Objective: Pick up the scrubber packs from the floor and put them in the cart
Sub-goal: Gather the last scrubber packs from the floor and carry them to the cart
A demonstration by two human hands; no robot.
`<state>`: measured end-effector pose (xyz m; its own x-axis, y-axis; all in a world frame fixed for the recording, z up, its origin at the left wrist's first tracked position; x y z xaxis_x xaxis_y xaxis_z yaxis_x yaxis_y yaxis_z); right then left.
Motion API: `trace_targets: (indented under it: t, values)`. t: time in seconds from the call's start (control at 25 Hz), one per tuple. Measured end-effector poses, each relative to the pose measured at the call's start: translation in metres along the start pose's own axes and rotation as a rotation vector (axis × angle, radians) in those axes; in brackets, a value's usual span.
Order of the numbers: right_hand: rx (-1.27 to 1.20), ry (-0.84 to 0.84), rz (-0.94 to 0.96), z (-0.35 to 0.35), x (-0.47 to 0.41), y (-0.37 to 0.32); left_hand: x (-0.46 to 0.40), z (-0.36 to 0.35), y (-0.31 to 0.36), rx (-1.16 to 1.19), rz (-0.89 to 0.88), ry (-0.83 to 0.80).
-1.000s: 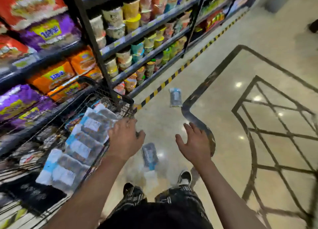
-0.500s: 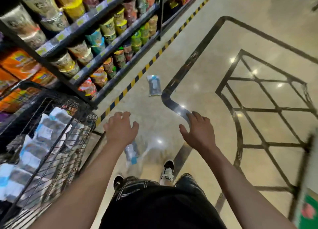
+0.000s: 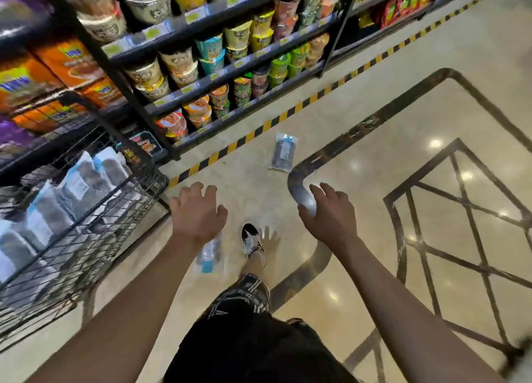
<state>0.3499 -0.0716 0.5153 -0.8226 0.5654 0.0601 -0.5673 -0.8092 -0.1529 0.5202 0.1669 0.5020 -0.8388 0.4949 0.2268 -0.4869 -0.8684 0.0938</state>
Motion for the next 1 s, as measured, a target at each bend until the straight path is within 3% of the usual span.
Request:
trace_targets:
  t: [0.44,0.64,0.8,1.0]
  values:
    - [0.022,-0.102,0.207,-0.04,-0.181,0.01,-0.116,-0.034,0.007,-0.087,0.155,-0.164]
    - [-0.061,-0.29,0.186,-0.103,-0.232,0.029,-0.143,-0.092,0.024,-0.07,0.216,-0.297]
    - [-0.057,-0.501,0.108,-0.19,-0.271,0.054,-0.159,-0.191,0.027,-0.096,0.207,-0.448]
    - [-0.161,-0.626,-0.092,-0.396,-0.346,0.089,-0.208,-0.396,0.005,-0.214,0.073,-0.579]
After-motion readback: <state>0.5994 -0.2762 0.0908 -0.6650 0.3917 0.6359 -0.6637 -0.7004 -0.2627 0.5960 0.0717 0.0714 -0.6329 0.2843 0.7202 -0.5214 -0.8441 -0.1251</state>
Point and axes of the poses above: each hand's wrist, its own x-axis away from the middle knuckle, its own z-axis out of the back of the hand, y = z × x, the point moved 8 cm from there along -x, towards the middle knuckle, and after that the axes turned 8 degrees about y, right-handed, at the moved point
